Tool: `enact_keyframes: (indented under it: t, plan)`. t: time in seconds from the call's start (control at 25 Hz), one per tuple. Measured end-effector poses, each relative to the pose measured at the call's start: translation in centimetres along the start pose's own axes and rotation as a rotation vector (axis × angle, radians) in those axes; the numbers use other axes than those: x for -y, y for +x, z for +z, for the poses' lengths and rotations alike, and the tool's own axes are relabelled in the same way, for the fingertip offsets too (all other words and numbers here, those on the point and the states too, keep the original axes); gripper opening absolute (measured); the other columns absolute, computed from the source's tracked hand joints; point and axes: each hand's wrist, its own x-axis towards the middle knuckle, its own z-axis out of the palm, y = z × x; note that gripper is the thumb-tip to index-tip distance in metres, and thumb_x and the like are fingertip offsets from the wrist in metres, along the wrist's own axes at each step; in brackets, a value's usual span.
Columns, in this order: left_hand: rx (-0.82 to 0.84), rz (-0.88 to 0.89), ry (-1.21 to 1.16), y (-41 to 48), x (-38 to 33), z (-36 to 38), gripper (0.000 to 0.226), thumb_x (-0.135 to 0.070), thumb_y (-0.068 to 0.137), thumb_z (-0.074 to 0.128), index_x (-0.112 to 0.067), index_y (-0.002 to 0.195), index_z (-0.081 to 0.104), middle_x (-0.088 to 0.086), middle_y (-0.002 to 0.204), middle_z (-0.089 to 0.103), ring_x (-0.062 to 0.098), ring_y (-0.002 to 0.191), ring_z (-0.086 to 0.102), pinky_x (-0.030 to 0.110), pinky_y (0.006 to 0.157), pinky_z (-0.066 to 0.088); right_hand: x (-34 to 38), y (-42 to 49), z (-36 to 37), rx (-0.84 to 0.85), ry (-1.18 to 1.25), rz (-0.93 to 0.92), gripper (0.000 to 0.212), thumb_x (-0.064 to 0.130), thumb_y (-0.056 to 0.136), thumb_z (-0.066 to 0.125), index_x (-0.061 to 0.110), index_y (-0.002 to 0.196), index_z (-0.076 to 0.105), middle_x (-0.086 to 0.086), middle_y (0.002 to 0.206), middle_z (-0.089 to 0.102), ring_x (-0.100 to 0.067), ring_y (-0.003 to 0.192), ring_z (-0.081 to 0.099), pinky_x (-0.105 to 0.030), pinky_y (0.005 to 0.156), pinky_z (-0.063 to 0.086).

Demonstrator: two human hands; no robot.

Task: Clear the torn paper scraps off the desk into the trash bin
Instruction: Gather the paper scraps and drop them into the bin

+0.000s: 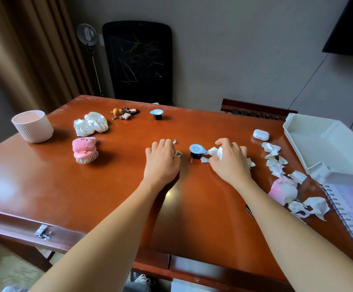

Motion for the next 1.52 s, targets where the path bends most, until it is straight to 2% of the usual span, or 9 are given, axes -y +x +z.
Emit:
enact_keyframes:
  t: [0.24, 0.4, 0.56, 0.64, 0.76, 0.96, 1.12, 1.32, 1.52]
  plan:
    - [-0.005, 0.043, 0.068, 0.1, 0.4, 0.4, 0.035, -0.028, 0.090, 0.046, -0.015, 0.123, 0.053, 0.005, 0.135, 0.037, 0.028, 0.112, 0.037, 0.038, 0.094, 0.035, -0.5, 0.3, 0.6, -0.094, -0.174, -0.105, 0.036, 0.042, 0.087, 0.052, 0.024, 0.118, 0.058, 0.003, 0.115, 0.061, -0.022, 0.111, 0.048, -0.041, 0.101, 0.030]
    - [0.052, 0.043, -0.021, 0.1, 0.4, 0.4, 0.048, -0.036, 0.091, 0.045, -0.021, 0.137, 0.048, 0.004, 0.155, 0.027, 0.028, 0.138, 0.022, 0.043, 0.111, 0.022, -0.5, -0.3, 0.1, -0.172, -0.212, -0.111, 0.042, 0.046, 0.089, 0.041, 0.023, 0.118, 0.060, 0.001, 0.119, 0.060, -0.023, 0.115, 0.047, -0.044, 0.102, 0.030]
    - [0.123, 0.085, -0.013, 0.4, 0.3, 0.6, 0.048, -0.041, 0.094, 0.042, -0.022, 0.137, 0.049, -0.004, 0.156, 0.035, 0.020, 0.144, 0.023, 0.038, 0.115, 0.017, -1.0, -1.0, 0.2, 0.127, -0.220, 0.030, 0.056, 0.054, 0.096, 0.029, 0.032, 0.147, 0.035, 0.002, 0.154, 0.034, -0.026, 0.144, 0.020, -0.052, 0.115, 0.013]
    - [0.122, 0.102, -0.013, 0.5, 0.5, 0.8, 0.042, -0.041, 0.096, 0.041, -0.021, 0.131, 0.054, -0.006, 0.148, 0.046, 0.017, 0.139, 0.031, 0.037, 0.115, 0.019, -1.2, -1.0, 0.3, 0.251, -0.196, 0.041, 0.057, 0.057, 0.097, 0.026, 0.035, 0.149, 0.030, 0.005, 0.156, 0.029, -0.022, 0.146, 0.016, -0.051, 0.116, 0.010]
    - [0.083, 0.116, -0.041, 0.5, 0.7, 1.1, 0.035, -0.035, 0.097, 0.043, -0.015, 0.124, 0.056, 0.001, 0.131, 0.052, 0.024, 0.125, 0.042, 0.036, 0.109, 0.028, -1.2, -1.0, 0.5, 0.193, -0.186, 0.021, 0.049, 0.056, 0.096, 0.031, 0.034, 0.138, 0.044, 0.006, 0.146, 0.040, -0.021, 0.135, 0.027, -0.044, 0.110, 0.020]
    - [0.077, 0.090, 0.025, 0.0, 0.1, 0.7, 0.026, -0.030, 0.100, 0.039, -0.013, 0.115, 0.050, 0.007, 0.114, 0.043, 0.029, 0.104, 0.038, 0.040, 0.095, 0.030, -1.1, -1.4, 0.5, 0.033, -0.168, -0.022, 0.033, 0.044, 0.097, 0.041, 0.025, 0.117, 0.057, 0.000, 0.113, 0.052, -0.021, 0.103, 0.041, -0.034, 0.084, 0.041]
    - [0.106, 0.066, 0.054, 0.1, 0.3, 0.9, 0.031, -0.032, 0.101, 0.036, -0.015, 0.123, 0.048, 0.007, 0.117, 0.045, 0.029, 0.107, 0.038, 0.044, 0.095, 0.028, -0.9, -1.7, 0.2, 0.011, -0.127, -0.065, 0.025, 0.036, 0.098, 0.044, 0.018, 0.110, 0.058, -0.002, 0.103, 0.061, -0.018, 0.093, 0.048, -0.029, 0.067, 0.039]
    - [0.109, 0.065, 0.057, 0.0, 0.0, 0.8, 0.021, -0.023, 0.100, 0.033, -0.015, 0.108, 0.051, 0.005, 0.108, 0.051, 0.028, 0.099, 0.041, 0.043, 0.087, 0.029, -0.3, -1.9, -0.3, 0.004, -0.113, -0.049, 0.023, 0.034, 0.101, 0.046, 0.014, 0.108, 0.054, -0.004, 0.097, 0.066, -0.018, 0.083, 0.059, -0.032, 0.065, 0.051]
    - [0.076, 0.156, -0.060, -0.2, 0.1, 0.5, 0.016, -0.014, 0.097, 0.039, -0.014, 0.103, 0.054, 0.006, 0.104, 0.056, 0.028, 0.091, 0.046, 0.040, 0.081, 0.038, 0.0, -2.5, -0.7, -0.043, -0.050, -0.065, 0.020, 0.031, 0.101, 0.051, 0.012, 0.107, 0.052, -0.007, 0.091, 0.067, -0.019, 0.073, 0.061, -0.025, 0.056, 0.044]
